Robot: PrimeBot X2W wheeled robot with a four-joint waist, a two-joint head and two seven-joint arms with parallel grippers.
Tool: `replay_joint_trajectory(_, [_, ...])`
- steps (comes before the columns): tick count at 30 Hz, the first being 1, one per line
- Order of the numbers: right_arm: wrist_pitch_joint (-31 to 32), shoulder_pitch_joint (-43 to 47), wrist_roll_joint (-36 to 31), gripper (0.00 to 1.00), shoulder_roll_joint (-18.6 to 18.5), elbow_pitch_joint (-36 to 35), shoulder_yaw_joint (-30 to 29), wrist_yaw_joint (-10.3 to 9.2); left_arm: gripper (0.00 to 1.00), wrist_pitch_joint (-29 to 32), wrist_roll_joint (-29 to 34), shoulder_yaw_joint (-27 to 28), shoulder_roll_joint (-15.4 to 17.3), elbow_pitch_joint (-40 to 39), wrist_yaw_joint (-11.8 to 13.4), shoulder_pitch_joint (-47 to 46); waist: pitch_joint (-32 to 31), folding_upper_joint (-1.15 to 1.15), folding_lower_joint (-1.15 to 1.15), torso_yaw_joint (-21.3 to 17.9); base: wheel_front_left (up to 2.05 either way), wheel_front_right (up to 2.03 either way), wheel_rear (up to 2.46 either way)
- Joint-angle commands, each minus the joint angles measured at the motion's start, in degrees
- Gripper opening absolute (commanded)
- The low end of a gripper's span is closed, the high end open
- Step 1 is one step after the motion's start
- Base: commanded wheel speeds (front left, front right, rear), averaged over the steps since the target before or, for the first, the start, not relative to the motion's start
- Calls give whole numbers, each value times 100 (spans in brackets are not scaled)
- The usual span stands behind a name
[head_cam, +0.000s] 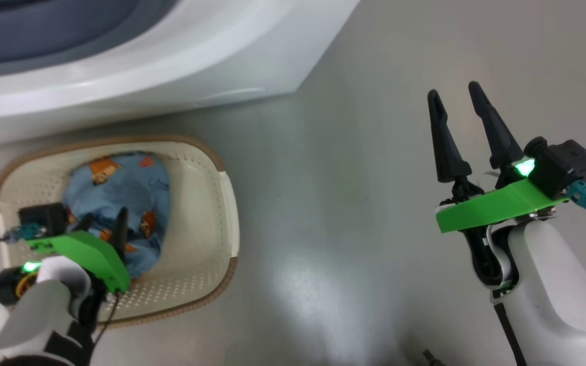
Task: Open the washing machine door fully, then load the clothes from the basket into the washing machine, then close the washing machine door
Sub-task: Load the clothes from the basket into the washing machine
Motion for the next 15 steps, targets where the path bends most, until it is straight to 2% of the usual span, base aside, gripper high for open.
replay_joint_trajectory(1, [-45, 34, -88, 100, 56, -154, 100, 26, 100, 31, -135, 131, 256, 44, -11, -53, 410, 0, 0, -216, 0, 0, 0])
replay_joint_trajectory(15, [-45, -112, -143, 100, 158, -321, 129, 26, 100, 439, -492, 106, 650, 515, -12, -721, 1270, 0, 0, -383, 0, 0, 0])
